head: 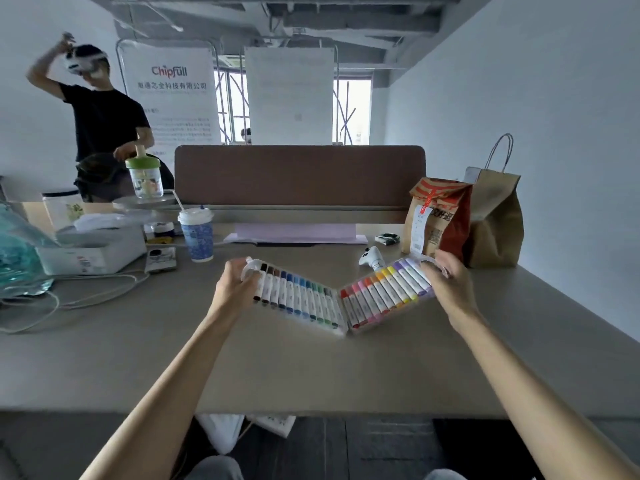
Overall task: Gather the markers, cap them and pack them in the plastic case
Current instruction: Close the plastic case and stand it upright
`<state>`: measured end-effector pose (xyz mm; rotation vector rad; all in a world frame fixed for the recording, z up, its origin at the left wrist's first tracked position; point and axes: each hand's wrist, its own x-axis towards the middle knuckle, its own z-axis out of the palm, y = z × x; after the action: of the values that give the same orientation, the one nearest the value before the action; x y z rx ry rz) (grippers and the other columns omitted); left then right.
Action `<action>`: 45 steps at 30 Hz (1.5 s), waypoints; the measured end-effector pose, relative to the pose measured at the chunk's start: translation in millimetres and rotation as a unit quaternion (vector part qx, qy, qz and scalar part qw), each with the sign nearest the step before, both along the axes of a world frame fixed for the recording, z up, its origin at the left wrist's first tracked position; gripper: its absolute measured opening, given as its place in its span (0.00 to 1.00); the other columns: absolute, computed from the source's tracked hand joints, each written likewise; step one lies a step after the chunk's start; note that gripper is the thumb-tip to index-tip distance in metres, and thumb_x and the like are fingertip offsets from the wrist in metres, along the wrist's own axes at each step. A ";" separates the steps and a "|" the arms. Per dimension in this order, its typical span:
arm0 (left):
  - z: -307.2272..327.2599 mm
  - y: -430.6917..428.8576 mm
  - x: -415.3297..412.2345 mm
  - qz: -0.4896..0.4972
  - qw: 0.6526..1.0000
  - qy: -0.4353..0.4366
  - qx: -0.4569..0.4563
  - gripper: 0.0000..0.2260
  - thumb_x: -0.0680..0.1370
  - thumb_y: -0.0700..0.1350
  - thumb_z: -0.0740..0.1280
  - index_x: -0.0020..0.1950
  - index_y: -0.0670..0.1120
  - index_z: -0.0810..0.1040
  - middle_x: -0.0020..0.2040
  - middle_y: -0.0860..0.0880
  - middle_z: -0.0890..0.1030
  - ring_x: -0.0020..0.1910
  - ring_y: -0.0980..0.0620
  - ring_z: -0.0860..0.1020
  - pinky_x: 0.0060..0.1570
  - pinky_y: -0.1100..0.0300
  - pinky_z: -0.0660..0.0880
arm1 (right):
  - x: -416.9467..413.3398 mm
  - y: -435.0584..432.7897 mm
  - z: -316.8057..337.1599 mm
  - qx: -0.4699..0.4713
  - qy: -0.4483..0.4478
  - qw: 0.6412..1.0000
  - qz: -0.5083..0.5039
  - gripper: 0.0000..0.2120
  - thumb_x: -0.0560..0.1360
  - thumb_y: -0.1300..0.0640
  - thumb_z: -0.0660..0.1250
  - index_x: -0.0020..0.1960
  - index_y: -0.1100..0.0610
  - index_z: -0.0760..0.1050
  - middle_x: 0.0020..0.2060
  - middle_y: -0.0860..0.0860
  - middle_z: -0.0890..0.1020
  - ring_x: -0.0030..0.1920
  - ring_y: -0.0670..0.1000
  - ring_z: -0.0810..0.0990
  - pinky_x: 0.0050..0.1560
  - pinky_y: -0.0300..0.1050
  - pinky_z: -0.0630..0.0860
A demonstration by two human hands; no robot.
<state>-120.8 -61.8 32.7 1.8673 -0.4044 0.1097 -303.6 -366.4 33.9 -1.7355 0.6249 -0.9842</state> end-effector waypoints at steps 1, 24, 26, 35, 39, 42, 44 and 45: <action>7.9 -1.4 -5.5 -0.009 1.000 0.001 -0.026 0.15 0.78 0.53 0.61 0.62 0.48 0.72 0.54 0.44 0.78 0.43 0.53 0.76 0.45 0.53 0.78 | 3.5 3.9 4.3 -0.005 -0.019 1.000 0.011 0.25 0.69 0.43 0.71 0.63 0.49 0.77 0.57 0.43 0.81 0.58 0.45 0.79 0.61 0.51 0.77; 35.6 -82.7 -22.8 -0.283 0.932 -0.061 -0.218 0.20 0.80 0.30 0.57 0.70 0.46 0.63 0.60 0.45 0.78 0.54 0.48 0.81 0.52 0.53 0.79 | 57.4 83.8 37.2 -0.114 -0.087 0.957 0.253 0.17 0.73 0.64 0.72 0.59 0.52 0.77 0.47 0.51 0.85 0.48 0.52 0.84 0.50 0.54 0.81; 39.0 -88.5 -12.9 -0.247 0.946 -0.087 -0.193 0.19 0.80 0.34 0.61 0.69 0.47 0.66 0.60 0.50 0.77 0.53 0.58 0.78 0.52 0.63 0.76 | 55.4 75.1 37.5 -0.095 -0.097 0.960 0.244 0.15 0.73 0.69 0.70 0.56 0.56 0.78 0.45 0.49 0.85 0.47 0.50 0.84 0.47 0.46 0.79; 45.4 -89.4 5.7 -0.308 0.942 -0.035 -0.130 0.12 0.81 0.47 0.63 0.58 0.41 0.76 0.47 0.48 0.79 0.45 0.55 0.77 0.46 0.59 0.74 | 47.7 31.1 44.4 -0.068 -0.041 0.952 0.294 0.30 0.64 0.53 0.75 0.65 0.45 0.76 0.58 0.49 0.81 0.61 0.55 0.78 0.67 0.65 0.69; 40.4 -89.1 7.3 -0.275 0.947 -0.084 -0.146 0.13 0.77 0.47 0.68 0.57 0.40 0.76 0.45 0.47 0.80 0.43 0.55 0.77 0.44 0.57 0.75 | 48.0 26.2 45.7 -0.096 -0.051 0.953 0.283 0.30 0.69 0.59 0.73 0.70 0.46 0.72 0.63 0.43 0.78 0.66 0.51 0.75 0.66 0.58 0.73; 35.0 -91.5 6.1 -0.252 0.950 -0.112 -0.148 0.08 0.77 0.48 0.68 0.54 0.49 0.75 0.44 0.49 0.81 0.43 0.55 0.78 0.46 0.51 0.78 | 51.3 26.2 37.5 -0.127 -0.053 0.956 0.259 0.30 0.73 0.54 0.72 0.73 0.48 0.67 0.67 0.38 0.74 0.64 0.51 0.77 0.66 0.53 0.74; 31.1 -91.4 6.3 -0.242 0.951 -0.121 -0.148 0.09 0.75 0.52 0.68 0.52 0.53 0.75 0.44 0.46 0.81 0.43 0.53 0.78 0.47 0.47 0.78 | 52.5 27.7 33.8 -0.181 -0.044 0.953 0.239 0.31 0.75 0.49 0.70 0.75 0.49 0.64 0.65 0.25 0.68 0.69 0.39 0.69 0.66 0.39 0.71; 30.2 -91.2 5.8 -0.241 0.952 -0.122 -0.146 0.10 0.74 0.54 0.68 0.52 0.54 0.75 0.45 0.44 0.81 0.44 0.52 0.78 0.48 0.46 0.78 | 52.5 28.1 33.4 -0.202 -0.044 0.951 0.229 0.32 0.74 0.48 0.69 0.75 0.51 0.63 0.63 0.20 0.65 0.70 0.33 0.65 0.65 0.33 0.68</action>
<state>-115.0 -153.1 62.8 1.4220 -0.9530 0.0641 -251.1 -338.3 67.2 -2.0545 -0.0568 -0.8870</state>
